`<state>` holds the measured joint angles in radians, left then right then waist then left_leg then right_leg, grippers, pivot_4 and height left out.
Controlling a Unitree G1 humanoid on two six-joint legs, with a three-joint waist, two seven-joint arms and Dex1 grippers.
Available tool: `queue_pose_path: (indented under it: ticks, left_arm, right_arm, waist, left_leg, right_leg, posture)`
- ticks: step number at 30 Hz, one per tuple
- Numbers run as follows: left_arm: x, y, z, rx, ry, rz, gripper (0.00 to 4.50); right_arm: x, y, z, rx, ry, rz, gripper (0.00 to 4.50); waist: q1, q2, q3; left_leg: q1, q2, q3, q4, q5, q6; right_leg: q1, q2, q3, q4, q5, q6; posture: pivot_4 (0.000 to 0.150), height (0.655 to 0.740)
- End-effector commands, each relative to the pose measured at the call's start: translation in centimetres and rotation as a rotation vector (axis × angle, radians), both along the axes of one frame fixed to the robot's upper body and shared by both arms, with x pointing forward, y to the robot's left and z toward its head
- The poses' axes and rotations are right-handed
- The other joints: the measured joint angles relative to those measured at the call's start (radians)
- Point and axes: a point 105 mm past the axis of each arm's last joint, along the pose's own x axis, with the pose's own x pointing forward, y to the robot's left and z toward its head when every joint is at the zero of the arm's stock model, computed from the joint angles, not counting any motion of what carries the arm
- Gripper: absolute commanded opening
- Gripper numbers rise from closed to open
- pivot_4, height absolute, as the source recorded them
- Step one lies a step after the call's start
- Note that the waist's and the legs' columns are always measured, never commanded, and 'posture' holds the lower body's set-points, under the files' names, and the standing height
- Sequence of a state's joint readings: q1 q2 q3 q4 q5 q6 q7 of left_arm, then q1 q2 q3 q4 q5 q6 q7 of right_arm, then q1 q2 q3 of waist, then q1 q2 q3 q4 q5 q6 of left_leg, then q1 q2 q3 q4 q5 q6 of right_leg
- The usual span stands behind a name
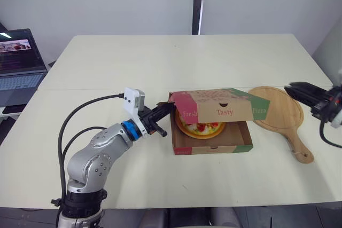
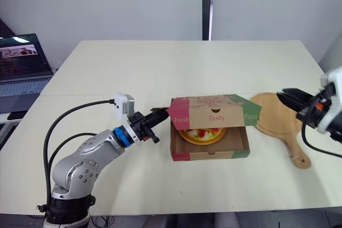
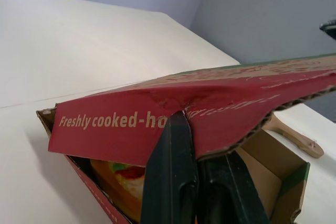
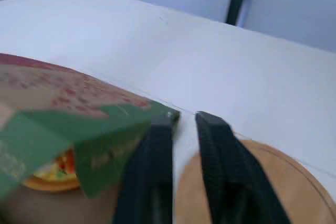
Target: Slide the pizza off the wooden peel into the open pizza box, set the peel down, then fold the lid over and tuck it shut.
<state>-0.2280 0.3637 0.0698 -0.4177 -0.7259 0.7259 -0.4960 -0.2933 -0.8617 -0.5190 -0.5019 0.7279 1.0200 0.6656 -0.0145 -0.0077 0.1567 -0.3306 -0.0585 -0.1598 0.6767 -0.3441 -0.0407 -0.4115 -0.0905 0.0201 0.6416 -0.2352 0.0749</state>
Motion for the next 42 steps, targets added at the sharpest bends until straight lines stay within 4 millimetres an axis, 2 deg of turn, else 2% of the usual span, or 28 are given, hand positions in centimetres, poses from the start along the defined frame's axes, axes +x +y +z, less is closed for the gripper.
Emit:
queue_pose_path:
  ticks: [1,3,6,9,14,18,21,24,27,30,33,35,38,41,42]
  left_arm:
    - [0.1,0.1,0.2,0.024,-0.029,-0.006,0.0]
    - [-0.1,0.0,0.5,0.011,-0.033,-0.028,0.0]
    - [-0.6,0.1,0.7,0.008,-0.036,-0.069,0.0]
    - [-1.5,0.5,0.8,0.045,-0.042,-0.145,0.58]
    - [-2.3,2.7,1.5,0.053,0.038,-0.222,2.2]
    - [-2.4,5.7,2.5,0.06,0.156,-0.251,3.43]
    - [-0.8,8.4,4.5,0.052,0.127,-0.167,3.43]
    - [1.1,9.8,6.0,0.037,0.078,-0.081,3.43]
    - [2.4,9.9,5.1,0.137,0.036,-0.03,3.43]
    - [3.6,9.8,3.5,0.37,-0.12,0.003,3.43]
    - [3.8,9.3,2.1,0.565,-0.27,-0.064,2.81]
    - [3.8,8.1,1.7,0.598,-0.346,-0.114,2.14]
    - [2.7,6.2,0.8,0.606,-0.384,-0.226,1.24]
    - [2.0,5.4,0.6,0.554,-0.386,-0.264,1.24]
    - [1.8,5.2,0.6,0.538,-0.38,-0.27,1.4]
  right_arm:
    - [0.9,2.8,0.6,-0.071,-0.011,0.101,0.01]
    - [1.3,3.9,0.1,-0.112,0.007,0.157,0.01]
    - [1.7,4.6,-0.6,-0.147,0.033,0.199,0.01]
    - [1.8,4.6,-1.4,-0.183,0.06,0.22,0.0]
    - [1.7,4.8,-2.0,-0.2,0.069,0.24,0.0]
    - [1.5,5.0,-2.4,-0.208,0.076,0.254,0.0]
    - [1.2,5.2,-3.0,-0.228,0.085,0.269,0.0]
    - [1.1,5.2,-3.2,-0.233,0.088,0.274,0.0]
    - [1.2,5.3,-3.2,-0.233,0.084,0.277,0.0]
    - [1.3,5.4,-3.1,-0.236,0.077,0.278,0.0]
    - [1.4,5.4,-2.8,-0.235,0.071,0.279,0.0]
    - [1.4,5.4,-2.7,-0.238,0.069,0.281,0.0]
    - [1.5,5.3,-2.6,-0.239,0.067,0.282,0.0]
    - [1.6,5.4,-2.6,-0.24,0.065,0.283,0.0]
    - [1.6,5.4,-2.5,-0.24,0.065,0.283,0.0]
  waist:
    - [0.0,0.0,0.0]
    - [0.004,0.0,0.0]
    - [0.01,-0.001,0.001]
    - [0.012,-0.001,0.001]
    - [0.011,-0.001,0.002]
    - [0.009,-0.003,0.004]
    - [0.009,-0.002,0.005]
    - [0.011,-0.002,0.006]
    - [0.009,-0.002,0.005]
    - [0.011,-0.002,0.006]
    - [0.011,-0.002,0.006]
    - [0.011,-0.002,0.006]
    - [0.012,-0.002,0.006]
    - [0.01,-0.002,0.006]
    - [0.01,-0.002,0.006]
  left_leg:
    - [0.0,0.0,0.0,0.0,0.0,0.0]
    - [0.0,0.0,-0.001,0.0,0.0,0.0]
    - [-0.001,0.0,-0.001,0.0,0.0,-0.001]
    - [-0.001,0.0,-0.001,0.0,0.0,-0.001]
    - [-0.001,0.0,-0.001,0.0,0.0,-0.001]
    - [-0.001,0.001,-0.002,0.0,-0.001,0.001]
    - [-0.001,0.0,-0.002,-0.001,-0.001,0.001]
    - [-0.001,0.0,-0.002,0.0,0.0,0.0]
    - [-0.001,0.0,-0.002,-0.001,0.0,-0.001]
    - [-0.002,0.0,-0.001,-0.002,0.0,-0.001]
    - [-0.006,0.001,-0.001,-0.001,0.0,-0.002]
    - [-0.009,0.001,-0.001,-0.001,0.001,-0.002]
    - [-0.012,0.001,-0.002,0.0,0.001,-0.002]
    - [-0.014,0.0,-0.002,0.001,0.001,-0.002]
    - [-0.014,0.0,-0.002,0.001,0.001,-0.002]
  right_leg:
    - [0.0,0.0,0.0,0.0,0.0,0.0]
    - [0.0,0.0,-0.001,0.0,0.0,0.0]
    - [0.0,0.0,-0.001,-0.001,0.0,0.0]
    - [-0.001,0.0,-0.001,-0.001,0.0,0.0]
    - [-0.001,0.0,-0.001,0.0,0.0,0.0]
    - [-0.002,0.0,-0.002,0.0,0.0,0.001]
    - [-0.002,0.0,-0.002,0.0,-0.001,0.001]
    - [-0.002,0.0,-0.002,0.0,-0.001,0.001]
    - [-0.003,0.0,-0.002,0.0,-0.001,0.001]
    - [-0.004,0.0,-0.001,0.0,-0.001,0.001]
    - [-0.008,0.0,-0.001,0.0,-0.001,0.001]
    - [-0.011,0.0,-0.001,0.001,0.0,0.001]
    - [-0.013,-0.001,-0.002,0.0,0.0,0.001]
    - [-0.014,-0.001,-0.002,0.0,0.0,0.001]
    - [-0.014,-0.001,-0.002,0.001,0.0,0.001]
  posture:
    - [0.15,0.74]
    - [0.15,0.74]
    - [0.15,0.74]
    - [0.15,0.74]
    - [0.15,0.74]
    - [0.15,0.74]
    - [0.15,0.74]
    - [0.15,0.74]
    - [0.15,0.74]
    - [0.15,0.74]
    - [0.15,0.74]
    - [0.15,0.74]
    - [0.15,0.74]
    - [0.15,0.74]
    - [0.15,0.74]
